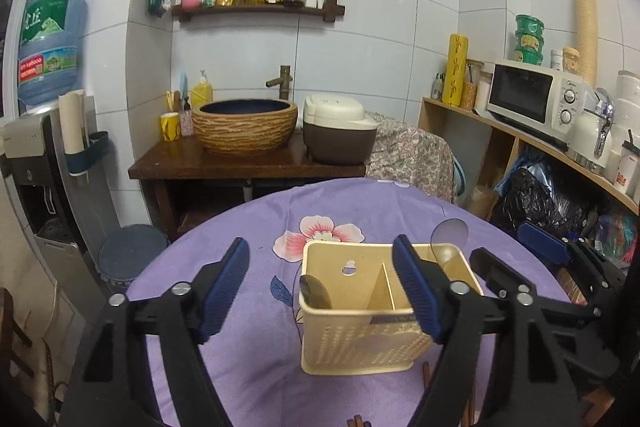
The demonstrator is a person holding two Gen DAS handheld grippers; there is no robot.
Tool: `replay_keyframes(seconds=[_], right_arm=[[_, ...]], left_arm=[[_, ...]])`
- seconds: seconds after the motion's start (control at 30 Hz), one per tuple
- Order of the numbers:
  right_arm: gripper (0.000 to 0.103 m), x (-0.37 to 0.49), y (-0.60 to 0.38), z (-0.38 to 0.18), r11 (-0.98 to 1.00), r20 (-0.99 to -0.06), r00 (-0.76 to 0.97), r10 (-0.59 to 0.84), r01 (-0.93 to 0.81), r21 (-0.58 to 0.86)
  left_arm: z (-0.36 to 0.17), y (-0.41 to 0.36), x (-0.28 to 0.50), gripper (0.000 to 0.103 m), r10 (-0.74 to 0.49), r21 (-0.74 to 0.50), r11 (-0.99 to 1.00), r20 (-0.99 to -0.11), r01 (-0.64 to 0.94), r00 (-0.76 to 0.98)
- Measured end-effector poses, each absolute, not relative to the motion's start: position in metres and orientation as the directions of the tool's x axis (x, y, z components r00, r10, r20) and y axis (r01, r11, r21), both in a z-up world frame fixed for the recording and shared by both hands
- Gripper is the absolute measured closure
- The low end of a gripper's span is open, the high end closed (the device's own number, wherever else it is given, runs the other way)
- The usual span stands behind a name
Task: Organize utensils
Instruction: 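Open right tool releasing its spoon while left tool releases the silver spoon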
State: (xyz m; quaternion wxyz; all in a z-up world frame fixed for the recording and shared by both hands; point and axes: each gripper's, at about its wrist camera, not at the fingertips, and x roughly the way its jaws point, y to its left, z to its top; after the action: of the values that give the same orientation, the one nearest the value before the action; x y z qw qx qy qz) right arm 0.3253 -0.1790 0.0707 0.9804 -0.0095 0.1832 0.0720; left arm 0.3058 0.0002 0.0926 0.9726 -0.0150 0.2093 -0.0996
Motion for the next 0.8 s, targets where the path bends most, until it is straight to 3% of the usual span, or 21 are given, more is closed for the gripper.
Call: replay_keyframes(seconds=[0.07, 0.17, 0.63, 0.8], right_arm=[[0.025, 0.311, -0.18, 0.072, 0.992, -0.359, 0.926, 0.115, -0.127, -0.012], [0.023, 0.289, -0.185, 0.07, 0.993, -0.381, 0.92, 0.09, -0.111, -0.034], [0.02, 0.225, -0.215, -0.024, 0.998, -0.659, 0.751, -0.042, -0.001, -0.065], [0.02, 0.21, -0.221, -0.051, 0.998, -0.719, 0.692, -0.063, 0.024, -0.064]], left_arm=[[0.093, 0.003, 0.293, 0.013, -0.179, -0.064, 0.984, -0.392, 0.167, 0.903], [0.088, 0.01, 0.274, 0.005, -0.153, -0.069, 0.988, -0.397, 0.137, 0.905], [-0.008, 0.028, 0.209, 0.005, 0.004, 0.022, 1.0, -0.602, 0.012, 0.798], [-0.035, 0.034, 0.199, 0.012, -0.002, 0.019, 1.0, -0.671, 0.02, 0.741]])
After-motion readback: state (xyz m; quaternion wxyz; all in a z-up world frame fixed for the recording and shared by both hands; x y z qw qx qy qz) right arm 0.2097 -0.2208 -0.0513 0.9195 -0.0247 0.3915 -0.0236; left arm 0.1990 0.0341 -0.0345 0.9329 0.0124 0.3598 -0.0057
